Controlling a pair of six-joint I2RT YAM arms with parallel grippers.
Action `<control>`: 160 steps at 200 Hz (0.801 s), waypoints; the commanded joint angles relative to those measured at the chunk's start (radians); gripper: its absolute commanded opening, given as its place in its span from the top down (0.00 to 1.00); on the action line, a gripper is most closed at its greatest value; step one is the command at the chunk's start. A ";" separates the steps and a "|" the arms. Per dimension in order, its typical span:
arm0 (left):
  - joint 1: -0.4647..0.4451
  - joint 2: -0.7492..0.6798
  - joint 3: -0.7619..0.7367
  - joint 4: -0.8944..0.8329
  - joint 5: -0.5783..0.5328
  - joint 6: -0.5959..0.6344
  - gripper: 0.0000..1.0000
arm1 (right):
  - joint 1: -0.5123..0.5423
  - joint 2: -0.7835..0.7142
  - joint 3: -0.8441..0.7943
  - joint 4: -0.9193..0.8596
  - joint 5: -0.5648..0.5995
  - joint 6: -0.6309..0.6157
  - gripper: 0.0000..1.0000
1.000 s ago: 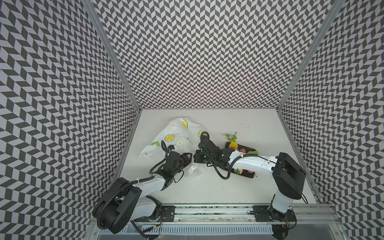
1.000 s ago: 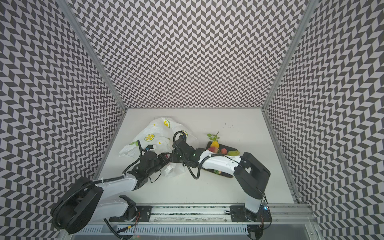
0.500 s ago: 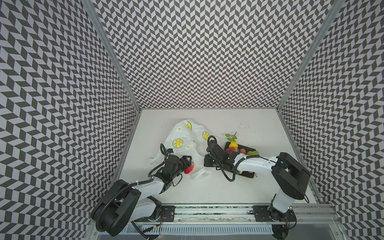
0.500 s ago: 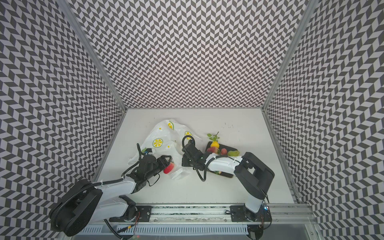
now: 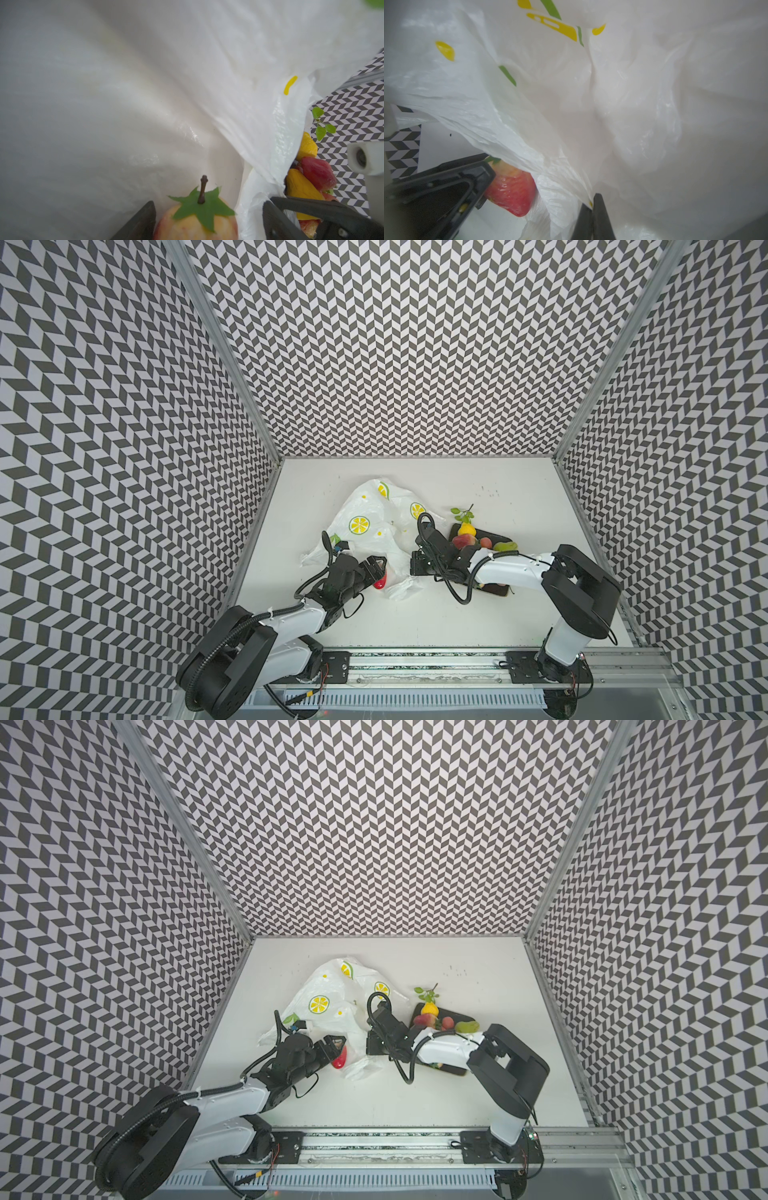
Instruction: Take the fake fruits out of the plastic bag
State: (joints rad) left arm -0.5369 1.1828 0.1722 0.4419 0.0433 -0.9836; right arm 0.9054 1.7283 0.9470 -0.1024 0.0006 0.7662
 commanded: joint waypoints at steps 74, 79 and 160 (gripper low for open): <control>-0.069 0.100 0.082 -0.159 -0.092 0.072 0.40 | 0.001 -0.024 0.038 0.041 -0.030 -0.020 1.00; -0.069 0.100 0.084 -0.159 -0.092 0.071 0.42 | 0.001 -0.023 0.039 0.041 -0.030 -0.021 1.00; -0.067 -0.176 0.138 -0.396 -0.251 0.089 0.66 | 0.001 0.012 0.122 0.041 -0.002 -0.070 1.00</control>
State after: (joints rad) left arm -0.6018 1.1160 0.2615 0.1867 -0.0975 -0.9085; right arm 0.9058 1.7287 1.0111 -0.1005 -0.0223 0.7315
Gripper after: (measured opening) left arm 0.499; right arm 0.047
